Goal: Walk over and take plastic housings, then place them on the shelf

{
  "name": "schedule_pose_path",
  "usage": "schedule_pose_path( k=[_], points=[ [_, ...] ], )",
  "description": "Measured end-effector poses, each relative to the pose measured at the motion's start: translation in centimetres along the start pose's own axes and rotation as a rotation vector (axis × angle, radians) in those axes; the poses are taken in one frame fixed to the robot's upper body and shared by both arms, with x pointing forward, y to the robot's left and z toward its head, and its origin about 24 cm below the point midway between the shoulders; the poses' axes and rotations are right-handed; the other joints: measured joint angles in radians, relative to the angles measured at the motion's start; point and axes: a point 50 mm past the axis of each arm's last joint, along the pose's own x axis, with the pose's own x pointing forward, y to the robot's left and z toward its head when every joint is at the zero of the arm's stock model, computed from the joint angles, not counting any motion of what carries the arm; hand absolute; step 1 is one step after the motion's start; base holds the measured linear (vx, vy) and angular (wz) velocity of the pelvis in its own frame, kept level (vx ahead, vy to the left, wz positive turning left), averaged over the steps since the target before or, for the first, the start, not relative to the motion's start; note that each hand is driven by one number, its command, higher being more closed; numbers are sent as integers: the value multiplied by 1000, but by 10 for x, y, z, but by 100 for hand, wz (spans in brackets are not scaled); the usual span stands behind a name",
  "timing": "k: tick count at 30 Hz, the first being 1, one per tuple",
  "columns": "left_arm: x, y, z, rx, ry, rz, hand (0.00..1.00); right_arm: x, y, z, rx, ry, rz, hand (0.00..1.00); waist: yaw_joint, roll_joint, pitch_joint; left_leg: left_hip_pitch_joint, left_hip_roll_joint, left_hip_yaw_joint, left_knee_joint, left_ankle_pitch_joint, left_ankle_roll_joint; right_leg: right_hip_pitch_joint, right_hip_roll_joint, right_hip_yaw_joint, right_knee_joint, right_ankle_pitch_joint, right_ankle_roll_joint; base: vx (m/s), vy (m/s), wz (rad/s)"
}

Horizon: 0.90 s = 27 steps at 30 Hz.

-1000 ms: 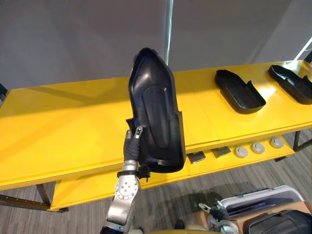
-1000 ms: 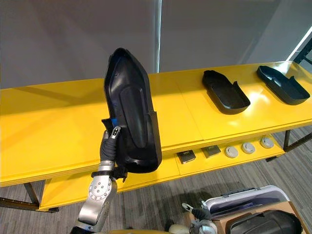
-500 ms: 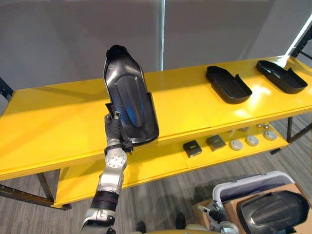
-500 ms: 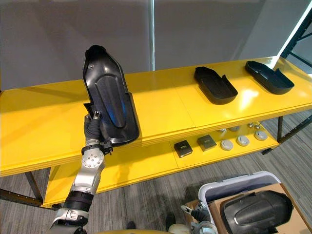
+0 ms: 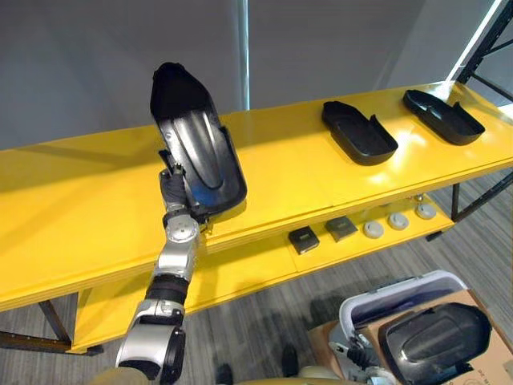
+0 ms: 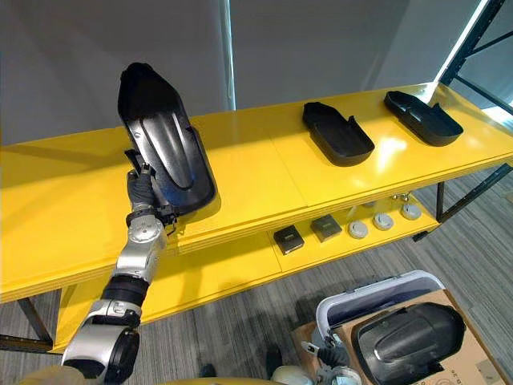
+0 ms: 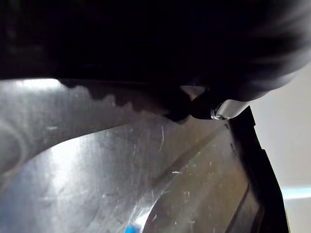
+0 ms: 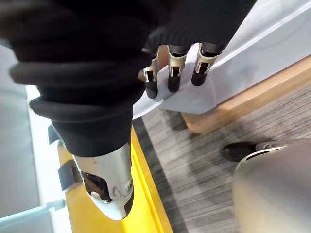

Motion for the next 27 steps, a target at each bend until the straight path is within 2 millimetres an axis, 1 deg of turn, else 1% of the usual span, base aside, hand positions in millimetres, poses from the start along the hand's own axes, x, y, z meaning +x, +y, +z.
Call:
schedule_pose_path(
  k=[2, 5, 11, 12, 13, 20, 22, 23, 27],
  points=[
    [6, 3, 0, 5, 19, 8, 100, 1, 4, 4, 2, -9, 19, 0, -6, 1, 1, -2, -1, 9, 0, 0, 0, -5, 0, 4, 0, 0, 0, 40, 16, -11],
    [11, 9, -2, 35, 39, 14, 100, 2, 5, 5, 3, -15, 25, 0, -23, 0, 1, -1, -2, 13, 0, 0, 0, -6, -2, 6, 0, 0, 0, 11, 14, -4],
    [14, 6, -11, 24, 107, 6, 100, 1, 3, 3, 3, -9, 21, 0, -25, 0, 2, 1, -2, 16, 0, -1, 0, -7, -2, 12, 0, 5, -1, -67, 13, -3],
    [14, 6, -11, 25, 109, 5, 100, 1, 3, 3, 2, -9, 20, 0, -25, 0, 3, 1, -1, 19, 0, -5, -5, -8, -2, 15, 0, 3, 1, -115, 6, -4],
    [14, 6, -11, 25, 108, 5, 0, 1, 3, 3, 2, -9, 20, 0, -25, -1, 5, 1, -1, 20, -1, -5, -5, -8, -2, 17, 0, 2, 3, -94, 1, -3],
    [18, 8, -17, 26, 158, 25, 0, 1, 2, 4, 3, -20, 18, 0, -25, -3, 14, -2, 1, 40, -7, -8, -2, -20, 0, 32, -1, -1, 0, -55, -3, -9],
    [19, 7, -16, 23, 171, 32, 0, 0, 1, 2, 3, -16, 16, 0, -26, -4, 15, -4, 0, 40, -7, -6, -5, -22, 0, 32, 0, 0, 1, 0, 0, 0],
    [19, 7, -17, 23, 173, 32, 0, -1, 0, 0, 4, -11, 13, 0, -27, -4, 15, -3, 1, 40, -7, -5, -5, -22, 0, 32, 0, 4, 8, 33, 3, -1],
    [20, 8, -17, 4, 180, 39, 0, -1, 0, -2, 4, -8, 12, 0, -26, -3, 15, -2, 0, 41, -1, -2, 0, -21, -1, 31, 0, 8, 3, 47, 10, 0]
  ],
)
